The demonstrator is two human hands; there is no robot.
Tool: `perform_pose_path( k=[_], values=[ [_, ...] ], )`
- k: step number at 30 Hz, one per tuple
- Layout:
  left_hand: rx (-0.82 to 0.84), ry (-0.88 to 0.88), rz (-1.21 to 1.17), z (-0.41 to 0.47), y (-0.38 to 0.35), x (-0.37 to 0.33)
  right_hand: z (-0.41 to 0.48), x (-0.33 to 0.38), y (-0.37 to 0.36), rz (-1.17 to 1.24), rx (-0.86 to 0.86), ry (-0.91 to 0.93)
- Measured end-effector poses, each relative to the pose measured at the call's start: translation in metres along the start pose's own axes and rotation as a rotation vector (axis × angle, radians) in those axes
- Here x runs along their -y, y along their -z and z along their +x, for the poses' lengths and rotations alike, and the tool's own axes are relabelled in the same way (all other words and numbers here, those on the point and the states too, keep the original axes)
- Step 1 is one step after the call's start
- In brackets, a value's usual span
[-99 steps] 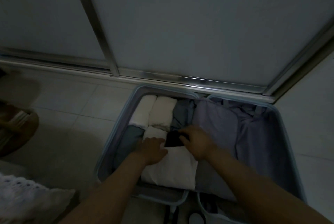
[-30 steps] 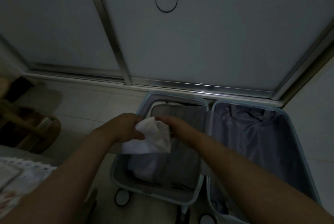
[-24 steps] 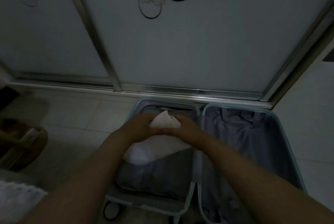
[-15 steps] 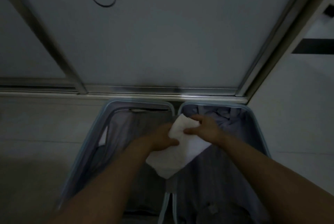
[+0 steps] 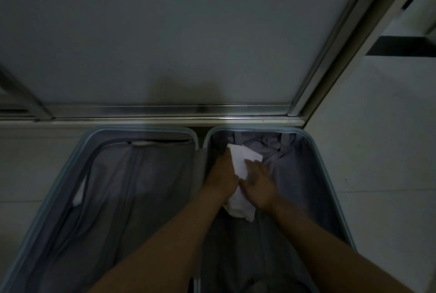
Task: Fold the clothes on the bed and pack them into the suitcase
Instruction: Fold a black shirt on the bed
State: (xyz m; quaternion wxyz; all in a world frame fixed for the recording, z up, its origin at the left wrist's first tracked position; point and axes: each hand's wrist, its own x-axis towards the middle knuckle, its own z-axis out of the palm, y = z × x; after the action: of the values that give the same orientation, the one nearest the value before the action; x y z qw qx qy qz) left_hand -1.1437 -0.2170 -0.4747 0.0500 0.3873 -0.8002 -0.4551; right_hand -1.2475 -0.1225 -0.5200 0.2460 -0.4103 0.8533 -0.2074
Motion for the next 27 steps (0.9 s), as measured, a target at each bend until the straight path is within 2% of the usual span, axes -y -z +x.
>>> perform_pose_path(
  k=[3,5,7,10,13,15,17,19,23,25,27],
  values=[
    [0.006,-0.207,0.557,-0.001,0.002,0.009,-0.014,-0.009,-0.022,0.012,-0.084,-0.086],
    [0.020,-0.305,0.792,-0.001,0.004,0.016,-0.017,-0.004,-0.027,0.137,-0.132,-0.156],
    [0.033,-0.303,0.848,-0.004,0.004,0.023,-0.014,-0.001,-0.029,0.224,-0.141,-0.158],
    [0.041,-0.244,0.963,-0.008,0.010,0.033,-0.007,0.007,-0.025,0.205,-0.157,-0.007],
    [0.011,-0.296,1.159,-0.009,0.017,0.039,0.004,0.018,-0.026,0.204,-0.116,0.098],
    [0.028,-0.308,1.191,-0.009,0.019,0.041,0.013,0.022,-0.029,0.245,-0.105,0.037],
    [0.052,-0.284,1.168,-0.006,0.019,0.039,0.021,0.027,-0.030,0.361,-0.143,-0.077],
    [0.085,-0.265,1.138,-0.002,0.017,0.038,0.031,0.027,-0.027,0.410,-0.187,-0.111],
    [0.146,-0.192,1.207,0.012,0.010,0.039,0.023,0.025,-0.027,0.209,-0.173,-0.008],
    [0.181,-0.164,1.253,0.023,0.010,0.033,0.007,0.023,-0.030,-0.083,-0.191,0.155],
    [0.214,-0.181,1.290,0.031,0.013,0.027,-0.008,0.019,-0.033,-0.269,-0.062,0.299]
  ],
)
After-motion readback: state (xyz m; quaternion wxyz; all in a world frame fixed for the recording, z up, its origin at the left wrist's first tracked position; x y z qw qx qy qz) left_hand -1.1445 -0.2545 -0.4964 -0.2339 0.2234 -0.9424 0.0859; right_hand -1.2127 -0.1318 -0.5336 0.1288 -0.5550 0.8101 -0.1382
